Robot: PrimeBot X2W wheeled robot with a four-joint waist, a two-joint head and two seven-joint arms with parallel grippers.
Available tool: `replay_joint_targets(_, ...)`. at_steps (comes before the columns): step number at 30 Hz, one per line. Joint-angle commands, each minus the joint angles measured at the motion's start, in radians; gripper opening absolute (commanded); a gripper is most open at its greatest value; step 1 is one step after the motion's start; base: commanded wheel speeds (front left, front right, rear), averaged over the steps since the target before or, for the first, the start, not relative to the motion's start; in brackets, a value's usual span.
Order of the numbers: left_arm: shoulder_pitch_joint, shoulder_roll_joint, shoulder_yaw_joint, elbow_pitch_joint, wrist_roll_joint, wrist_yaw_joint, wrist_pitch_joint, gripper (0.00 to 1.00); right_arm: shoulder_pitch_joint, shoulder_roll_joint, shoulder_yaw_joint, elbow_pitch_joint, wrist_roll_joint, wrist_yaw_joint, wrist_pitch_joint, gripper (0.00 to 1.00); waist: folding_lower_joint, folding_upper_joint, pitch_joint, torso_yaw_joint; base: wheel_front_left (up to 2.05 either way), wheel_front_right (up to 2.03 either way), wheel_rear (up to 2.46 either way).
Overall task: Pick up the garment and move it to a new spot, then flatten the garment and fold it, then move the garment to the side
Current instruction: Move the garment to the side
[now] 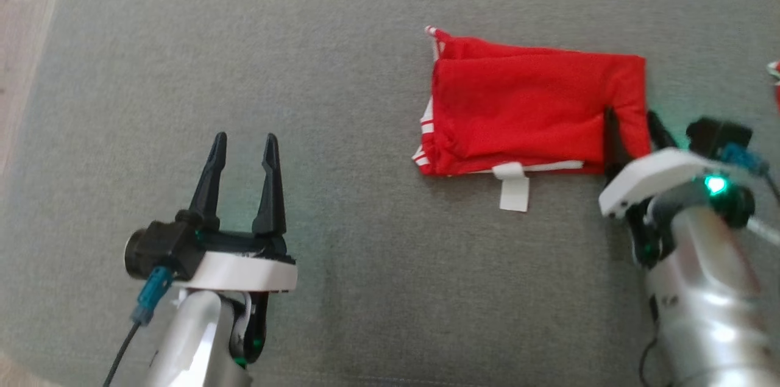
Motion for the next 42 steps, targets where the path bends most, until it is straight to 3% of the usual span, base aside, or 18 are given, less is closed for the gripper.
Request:
replay_joint_targets(1,-0.042,0.007,0.018,-0.035,-0.004,0.005,-0.005,1.0,-0.042,0.002,0.023,0.021,-0.023,-0.001,0.03,1.0,-0.0001,0.0,0.02,0.022,0.0,0.0,0.0)
replay_joint_targets(3,-0.045,0.007,0.016,-0.035,-0.005,0.006,-0.005,1.0,-0.059,0.002,0.034,0.067,-0.041,-0.001,0.047,1.0,-0.0001,0.0,0.022,0.026,0.0,0.0,0.0)
replay_joint_targets(4,-0.046,0.007,0.016,-0.034,-0.005,0.007,-0.005,1.0,-0.064,0.002,0.042,0.084,-0.048,-0.001,0.05,0.95,-0.0001,0.0,0.021,0.027,0.0,0.0,0.0)
replay_joint_targets(6,-0.047,0.007,0.017,-0.032,-0.006,0.011,-0.005,1.0,-0.073,0.002,0.051,0.106,-0.065,-0.001,0.038,0.0,-0.0001,0.0,0.015,0.024,0.0,0.0,0.0)
replay_joint_targets(16,-0.024,0.007,0.028,-0.034,0.006,0.012,-0.005,1.0,-0.084,0.002,0.111,0.112,-0.14,-0.001,-0.088,0.0,-0.0001,0.0,-0.065,-0.068,0.0,0.0,0.0)
replay_joint_targets(25,-0.006,0.007,0.055,-0.057,0.019,0.011,-0.005,1.0,-0.086,-0.026,0.166,-0.032,-0.256,-0.001,-0.095,0.0,-0.0001,0.0,-0.091,-0.199,0.0,0.0,0.0)
replay_joint_targets(33,-0.05,0.007,0.053,-0.069,0.03,-0.001,-0.005,1.0,-0.127,-0.228,0.206,-0.168,-0.274,-0.001,0.025,0.0,-0.0001,0.0,-0.019,-0.254,0.0,0.0,0.0)
replay_joint_targets(42,-0.093,0.007,0.065,-0.062,0.045,-0.021,-0.005,1.0,-0.171,-0.489,0.193,-0.183,-0.27,-0.001,0.078,0.0,-0.0001,0.0,0.046,-0.245,0.0,0.0,0.0)
